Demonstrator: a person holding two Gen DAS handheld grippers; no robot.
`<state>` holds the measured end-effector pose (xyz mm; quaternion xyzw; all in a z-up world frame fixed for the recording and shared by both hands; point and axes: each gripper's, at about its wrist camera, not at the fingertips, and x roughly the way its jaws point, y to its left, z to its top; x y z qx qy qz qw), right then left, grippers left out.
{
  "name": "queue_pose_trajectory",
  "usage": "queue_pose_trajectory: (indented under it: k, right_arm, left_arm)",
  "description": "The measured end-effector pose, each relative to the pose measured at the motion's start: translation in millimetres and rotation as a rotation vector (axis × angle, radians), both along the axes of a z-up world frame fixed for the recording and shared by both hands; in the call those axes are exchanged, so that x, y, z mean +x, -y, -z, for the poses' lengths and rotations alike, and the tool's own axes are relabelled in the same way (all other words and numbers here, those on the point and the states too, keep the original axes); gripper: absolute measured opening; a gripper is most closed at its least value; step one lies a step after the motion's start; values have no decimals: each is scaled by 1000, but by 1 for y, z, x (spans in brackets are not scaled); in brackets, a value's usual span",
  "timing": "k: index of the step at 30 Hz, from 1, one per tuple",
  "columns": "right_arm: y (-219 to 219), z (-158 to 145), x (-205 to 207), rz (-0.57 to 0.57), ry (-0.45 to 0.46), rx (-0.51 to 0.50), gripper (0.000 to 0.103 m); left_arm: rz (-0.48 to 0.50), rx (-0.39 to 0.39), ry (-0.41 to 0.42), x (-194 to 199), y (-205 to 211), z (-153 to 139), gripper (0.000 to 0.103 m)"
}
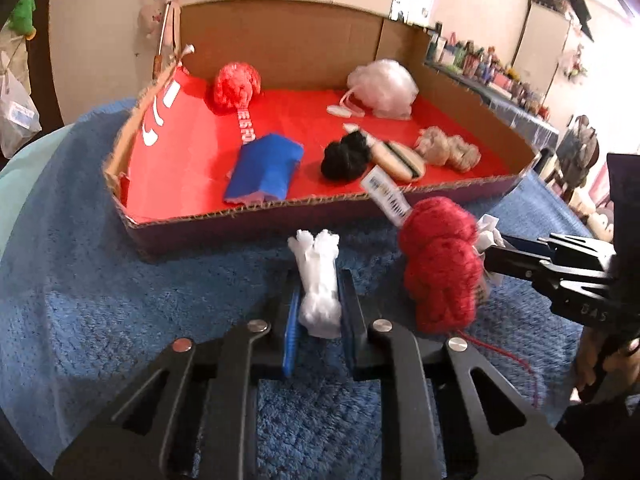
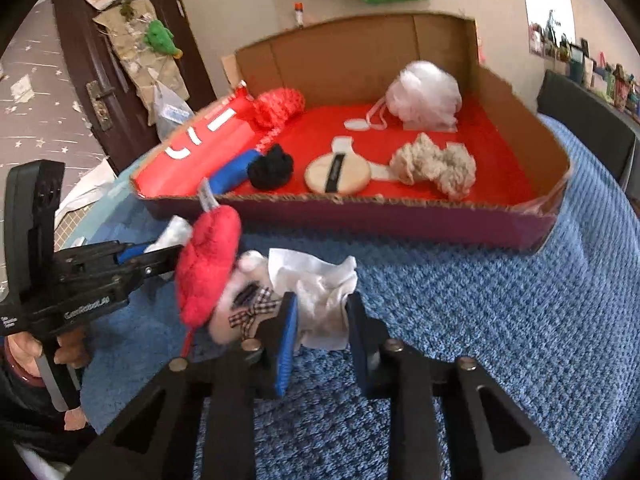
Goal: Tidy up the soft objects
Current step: 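Grasp the white cylindrical item with the left tool while the right tool grasps the white tissue, then carry the white item and white tissue into the box and lower them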
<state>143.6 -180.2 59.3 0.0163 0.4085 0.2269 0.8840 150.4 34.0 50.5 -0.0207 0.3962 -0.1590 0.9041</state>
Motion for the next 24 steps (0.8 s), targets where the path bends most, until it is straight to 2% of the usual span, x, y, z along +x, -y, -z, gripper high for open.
queue_pose_trajectory:
  k: [5, 13, 17, 21, 24]
  right_arm:
    - [-1, -18, -13, 12, 78, -19, 25]
    - [2, -21, -10, 19, 65, 3, 25]
    - [4, -28, -10, 20, 84, 12, 25]
    - [2, -51, 4, 6, 132, 2, 26]
    - [-3, -69, 33, 16, 167, -57, 26]
  left_arm:
    - [21, -16, 33, -9, 1, -12, 16]
    - [32, -26, 46, -15, 0, -18, 16]
    - [39, -43, 76, -14, -2, -31, 16]
    - [60, -68, 106, 2, -2, -52, 16]
    - [50, -40, 120, 30, -1, -67, 16]
